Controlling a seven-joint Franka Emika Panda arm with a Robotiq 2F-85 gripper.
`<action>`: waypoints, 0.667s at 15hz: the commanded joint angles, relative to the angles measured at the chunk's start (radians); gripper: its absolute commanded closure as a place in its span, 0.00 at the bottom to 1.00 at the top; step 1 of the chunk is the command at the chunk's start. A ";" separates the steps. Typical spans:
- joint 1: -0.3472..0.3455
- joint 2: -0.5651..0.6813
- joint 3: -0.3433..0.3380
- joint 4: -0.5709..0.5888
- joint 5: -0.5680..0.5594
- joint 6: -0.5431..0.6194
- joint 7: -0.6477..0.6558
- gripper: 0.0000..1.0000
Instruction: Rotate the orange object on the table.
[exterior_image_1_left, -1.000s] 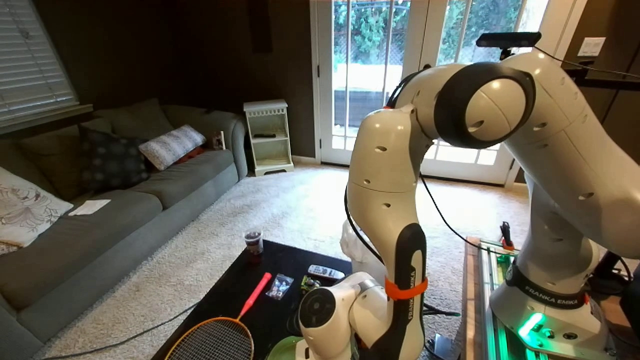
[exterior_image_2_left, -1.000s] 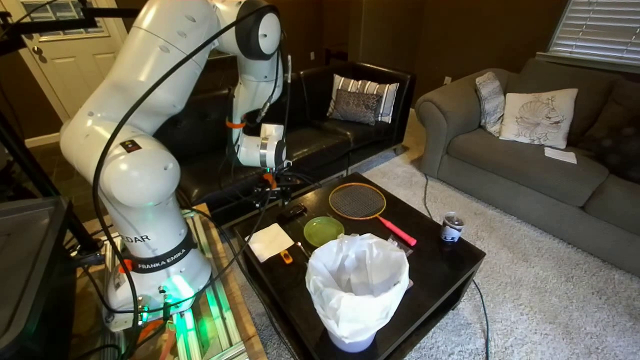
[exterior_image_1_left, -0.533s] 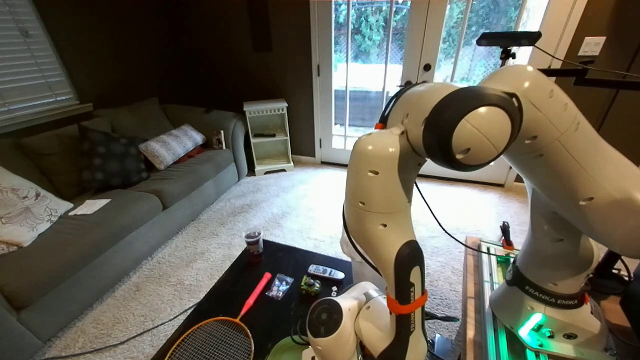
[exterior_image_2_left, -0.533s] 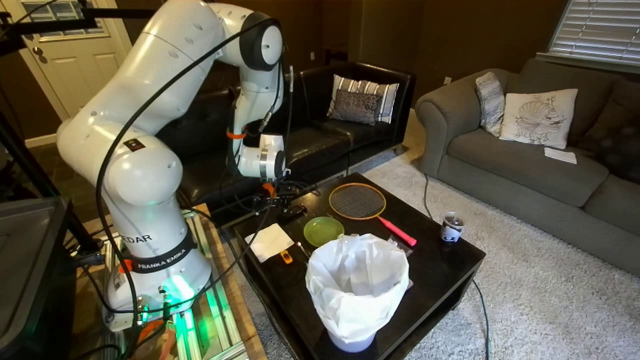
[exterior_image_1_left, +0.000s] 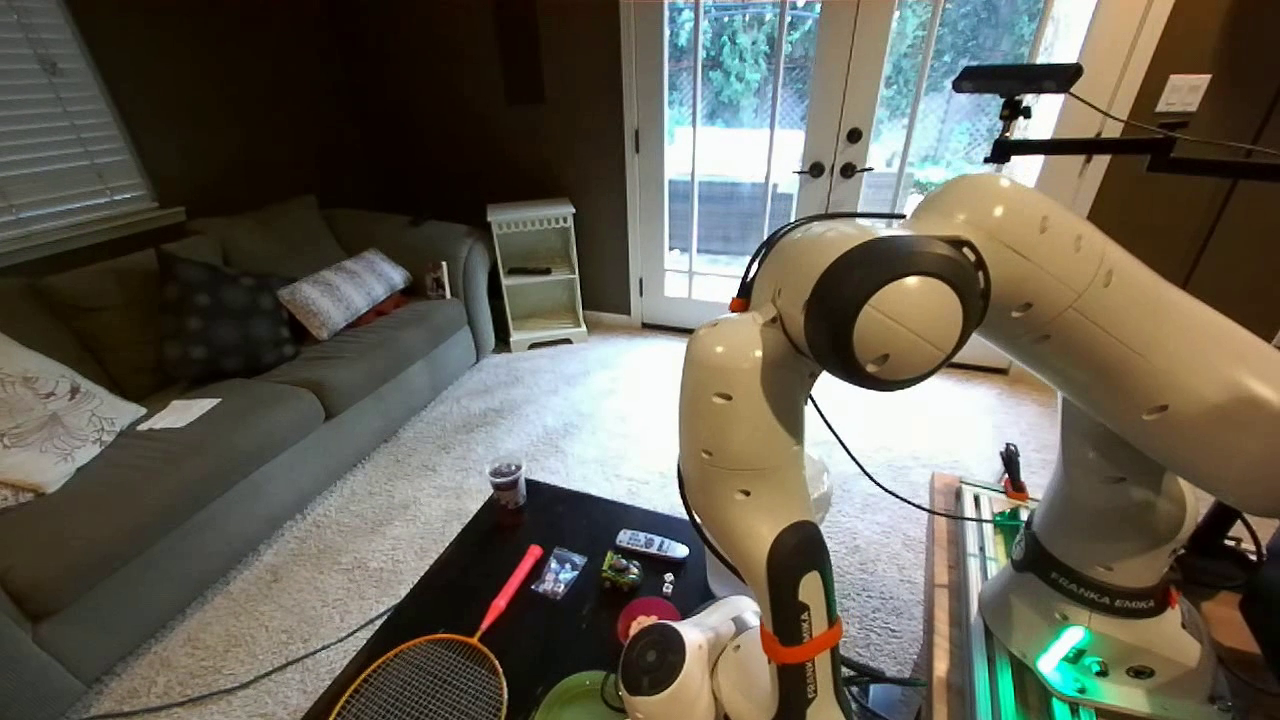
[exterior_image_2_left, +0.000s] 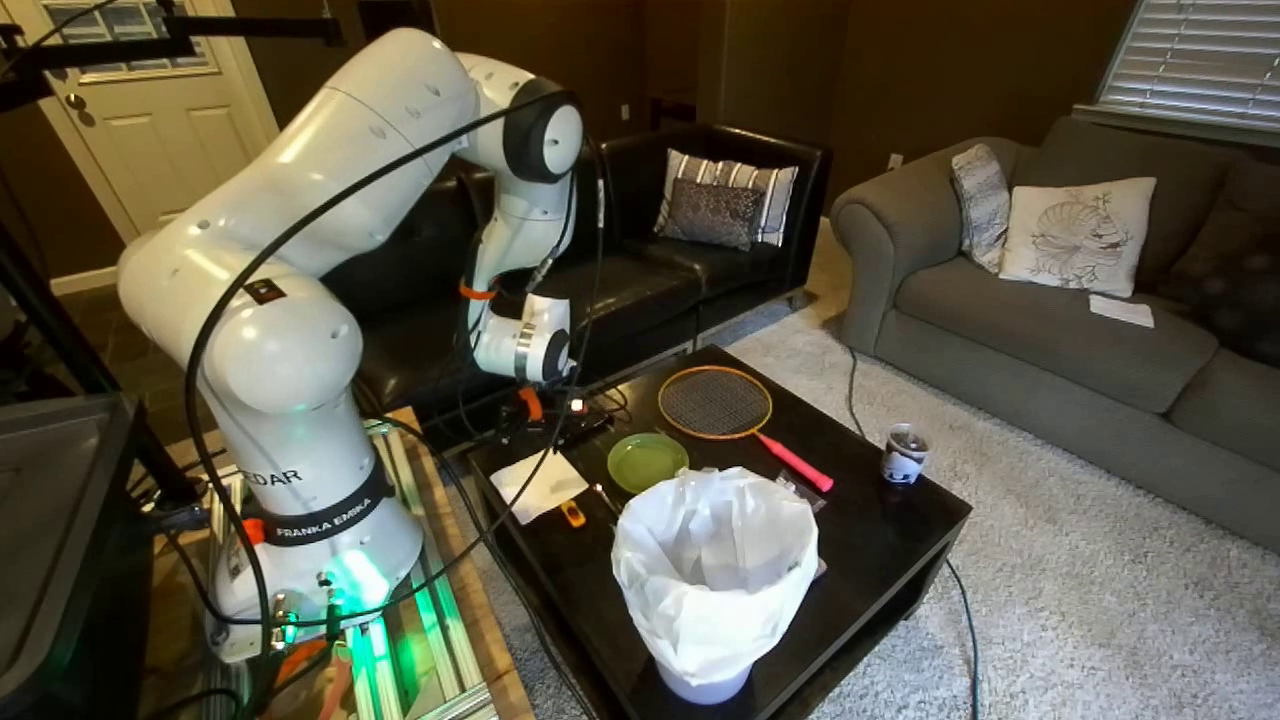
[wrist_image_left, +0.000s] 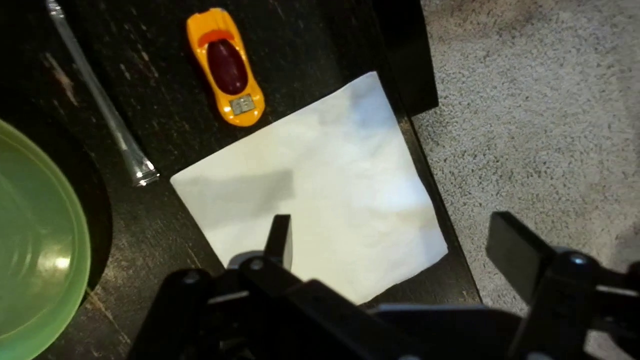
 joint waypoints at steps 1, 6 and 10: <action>-0.079 0.068 0.070 0.034 0.096 0.019 0.038 0.00; -0.126 0.119 0.098 0.045 0.207 0.072 0.127 0.00; -0.109 0.145 0.083 0.038 0.298 0.131 0.240 0.00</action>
